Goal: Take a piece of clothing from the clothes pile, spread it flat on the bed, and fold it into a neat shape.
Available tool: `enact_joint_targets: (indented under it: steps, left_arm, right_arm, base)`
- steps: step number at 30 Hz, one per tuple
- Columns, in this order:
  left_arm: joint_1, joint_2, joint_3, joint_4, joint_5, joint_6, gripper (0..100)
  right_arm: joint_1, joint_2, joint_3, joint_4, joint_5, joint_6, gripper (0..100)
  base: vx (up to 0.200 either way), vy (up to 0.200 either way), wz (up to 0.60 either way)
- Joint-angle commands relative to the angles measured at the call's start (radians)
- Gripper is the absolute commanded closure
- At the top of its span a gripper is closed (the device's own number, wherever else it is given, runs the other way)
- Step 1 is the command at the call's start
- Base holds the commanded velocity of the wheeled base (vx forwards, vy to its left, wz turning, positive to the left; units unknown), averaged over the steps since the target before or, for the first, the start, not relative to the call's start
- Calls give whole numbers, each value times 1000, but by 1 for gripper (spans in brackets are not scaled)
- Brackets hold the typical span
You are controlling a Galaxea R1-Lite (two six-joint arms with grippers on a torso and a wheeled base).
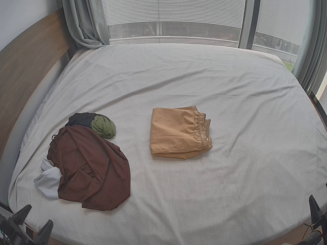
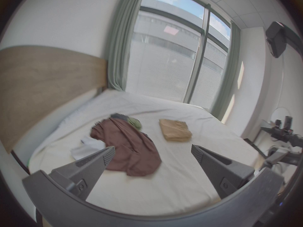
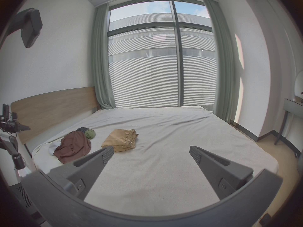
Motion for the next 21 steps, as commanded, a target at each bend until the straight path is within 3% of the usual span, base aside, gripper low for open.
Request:
enact_joint_targets:
  steps: [1,3,6,9,11,21]
  left_arm:
    - [81,-201,18,2,59,71,0]
    - [81,-201,18,5,85,94,0]
    - [82,-201,17,80,186,200,0]
    - [81,-201,14,81,163,188,0]
    - [76,-204,17,68,160,189,0]
    - [78,-204,17,69,160,178,0]
  right_arm:
    - [-18,-129,47,46,-52,50,0]
    - [-18,-130,58,32,-44,44,0]
    - [-20,-129,58,32,-58,36,0]
    - [-18,-130,58,90,-81,-16,0]
    - [-18,-129,58,81,-53,-47,0]
    - [-20,-129,58,79,-52,-25,0]
  base:
    - [0,0,0]
    - [0,0,0]
    - [0,0,0]
    - [0,0,0]
    - [0,0,0]
    - [0,0,0]
